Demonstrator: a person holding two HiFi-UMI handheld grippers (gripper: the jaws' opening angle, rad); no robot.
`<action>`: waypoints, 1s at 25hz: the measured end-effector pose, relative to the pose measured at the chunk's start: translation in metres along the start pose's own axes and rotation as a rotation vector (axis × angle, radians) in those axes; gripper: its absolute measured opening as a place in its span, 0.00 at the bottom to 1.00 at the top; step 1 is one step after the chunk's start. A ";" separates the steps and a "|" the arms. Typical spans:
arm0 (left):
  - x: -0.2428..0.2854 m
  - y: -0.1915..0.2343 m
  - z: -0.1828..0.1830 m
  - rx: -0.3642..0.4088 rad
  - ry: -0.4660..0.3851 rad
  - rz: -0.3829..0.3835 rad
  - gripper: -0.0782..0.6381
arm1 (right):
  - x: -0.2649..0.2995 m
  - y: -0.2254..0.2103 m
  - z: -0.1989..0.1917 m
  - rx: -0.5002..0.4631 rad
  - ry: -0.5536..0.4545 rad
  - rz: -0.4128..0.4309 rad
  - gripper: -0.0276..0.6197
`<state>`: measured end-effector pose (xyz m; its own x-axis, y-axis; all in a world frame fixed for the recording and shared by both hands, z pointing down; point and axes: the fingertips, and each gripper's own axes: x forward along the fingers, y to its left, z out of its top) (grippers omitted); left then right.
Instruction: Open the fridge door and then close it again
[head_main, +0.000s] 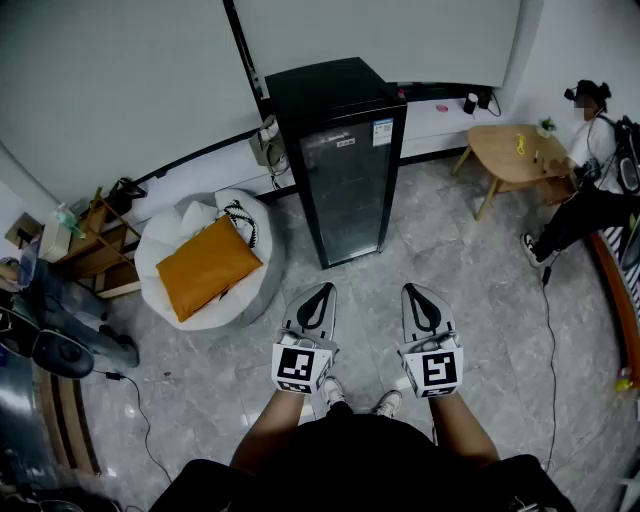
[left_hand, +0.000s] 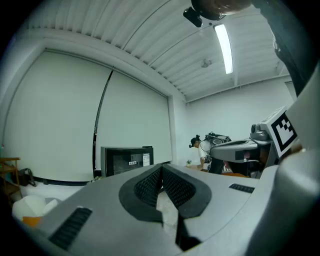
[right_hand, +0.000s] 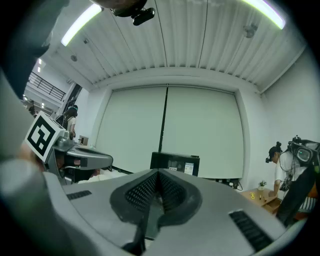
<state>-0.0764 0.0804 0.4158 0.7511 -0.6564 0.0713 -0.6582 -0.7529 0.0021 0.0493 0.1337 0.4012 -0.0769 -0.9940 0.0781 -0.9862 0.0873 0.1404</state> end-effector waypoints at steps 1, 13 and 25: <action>0.000 0.003 -0.002 -0.003 0.001 0.001 0.13 | 0.003 0.002 -0.001 0.000 0.001 0.000 0.07; -0.002 0.031 -0.009 -0.001 0.006 -0.028 0.13 | 0.026 0.026 0.001 0.010 -0.003 -0.014 0.07; -0.011 0.069 -0.020 -0.014 0.017 -0.035 0.13 | 0.052 0.059 0.000 0.012 0.006 -0.009 0.07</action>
<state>-0.1313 0.0372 0.4356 0.7729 -0.6284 0.0875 -0.6320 -0.7747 0.0189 -0.0130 0.0871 0.4132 -0.0669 -0.9943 0.0830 -0.9886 0.0773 0.1291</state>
